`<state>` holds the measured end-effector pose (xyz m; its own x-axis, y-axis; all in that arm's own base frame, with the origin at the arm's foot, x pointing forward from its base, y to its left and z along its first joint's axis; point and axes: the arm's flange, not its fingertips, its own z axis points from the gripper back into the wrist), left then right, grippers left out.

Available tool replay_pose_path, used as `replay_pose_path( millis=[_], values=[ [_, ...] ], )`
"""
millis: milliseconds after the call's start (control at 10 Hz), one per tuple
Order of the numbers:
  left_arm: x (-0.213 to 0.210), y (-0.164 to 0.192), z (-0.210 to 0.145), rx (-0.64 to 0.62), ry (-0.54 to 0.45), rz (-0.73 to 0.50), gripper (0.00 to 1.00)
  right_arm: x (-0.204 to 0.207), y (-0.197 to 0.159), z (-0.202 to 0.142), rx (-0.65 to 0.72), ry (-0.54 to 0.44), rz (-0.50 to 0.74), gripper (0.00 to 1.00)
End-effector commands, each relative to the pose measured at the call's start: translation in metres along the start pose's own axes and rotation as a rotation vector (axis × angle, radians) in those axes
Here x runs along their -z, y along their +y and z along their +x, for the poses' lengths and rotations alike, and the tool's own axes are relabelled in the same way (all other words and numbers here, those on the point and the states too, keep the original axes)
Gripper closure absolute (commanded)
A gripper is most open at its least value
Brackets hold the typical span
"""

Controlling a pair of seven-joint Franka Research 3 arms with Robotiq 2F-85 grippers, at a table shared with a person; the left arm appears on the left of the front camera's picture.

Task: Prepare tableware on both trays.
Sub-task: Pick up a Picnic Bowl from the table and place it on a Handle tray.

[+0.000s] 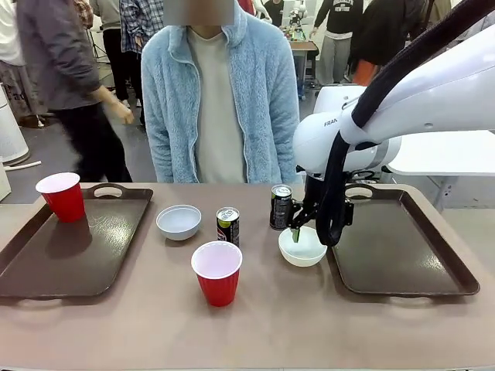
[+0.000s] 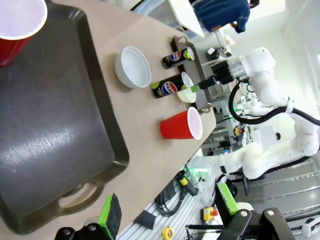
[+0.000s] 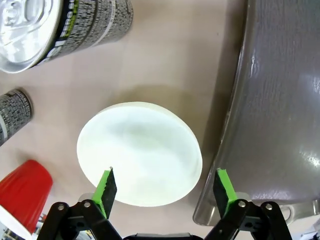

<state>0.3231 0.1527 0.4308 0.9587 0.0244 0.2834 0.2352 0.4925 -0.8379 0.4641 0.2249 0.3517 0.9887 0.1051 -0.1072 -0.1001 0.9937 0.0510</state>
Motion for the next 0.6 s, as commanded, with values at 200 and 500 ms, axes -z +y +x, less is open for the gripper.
replay_pose_path(
  millis=[200, 500],
  values=[
    [-0.0014, -0.0005, -0.0007, 0.007, -0.01, -0.014, 0.0, 0.0139, -0.0005, 0.0055, -0.022, -0.011, -0.039, 0.23],
    [-0.0014, -0.0005, -0.0007, 0.007, -0.01, -0.014, 0.0, 0.0136, -0.0001, 0.0064, -0.011, -0.015, -0.041, 0.58]
  ],
)
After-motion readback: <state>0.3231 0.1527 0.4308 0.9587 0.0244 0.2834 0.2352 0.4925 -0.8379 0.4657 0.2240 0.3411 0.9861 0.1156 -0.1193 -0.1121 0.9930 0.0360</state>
